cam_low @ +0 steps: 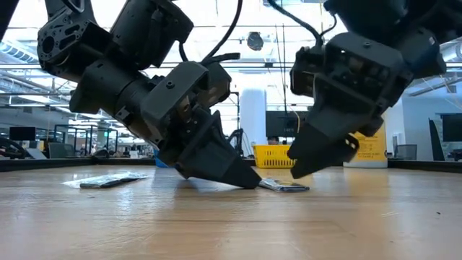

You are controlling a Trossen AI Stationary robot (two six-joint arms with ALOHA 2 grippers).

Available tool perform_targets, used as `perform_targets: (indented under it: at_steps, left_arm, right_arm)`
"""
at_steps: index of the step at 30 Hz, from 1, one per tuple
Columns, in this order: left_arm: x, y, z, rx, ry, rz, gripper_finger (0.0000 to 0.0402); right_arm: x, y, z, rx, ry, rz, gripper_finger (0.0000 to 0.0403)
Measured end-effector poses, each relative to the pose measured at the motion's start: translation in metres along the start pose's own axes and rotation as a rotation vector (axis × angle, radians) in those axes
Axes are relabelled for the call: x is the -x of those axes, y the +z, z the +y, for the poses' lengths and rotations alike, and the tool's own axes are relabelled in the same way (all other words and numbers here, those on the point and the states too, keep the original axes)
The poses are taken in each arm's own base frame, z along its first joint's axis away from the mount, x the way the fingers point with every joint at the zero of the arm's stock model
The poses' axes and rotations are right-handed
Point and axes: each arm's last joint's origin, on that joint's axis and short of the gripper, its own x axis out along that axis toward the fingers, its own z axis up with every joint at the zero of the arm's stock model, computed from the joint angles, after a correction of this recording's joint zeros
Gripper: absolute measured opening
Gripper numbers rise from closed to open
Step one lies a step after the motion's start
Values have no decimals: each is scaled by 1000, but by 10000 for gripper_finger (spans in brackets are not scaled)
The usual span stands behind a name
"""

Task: Pick & Place Travel size toiletries
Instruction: Put the black hair comb into the red bin

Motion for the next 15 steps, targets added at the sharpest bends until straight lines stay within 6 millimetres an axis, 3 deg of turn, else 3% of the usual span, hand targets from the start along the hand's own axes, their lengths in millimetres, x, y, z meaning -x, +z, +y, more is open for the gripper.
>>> perform_targets:
  at_steps: [15]
  left_arm:
    - [-2, 7, -1, 10, 34, -18, 2]
  right_arm:
    - [-8, -3, -2, -63, 34, 4, 249]
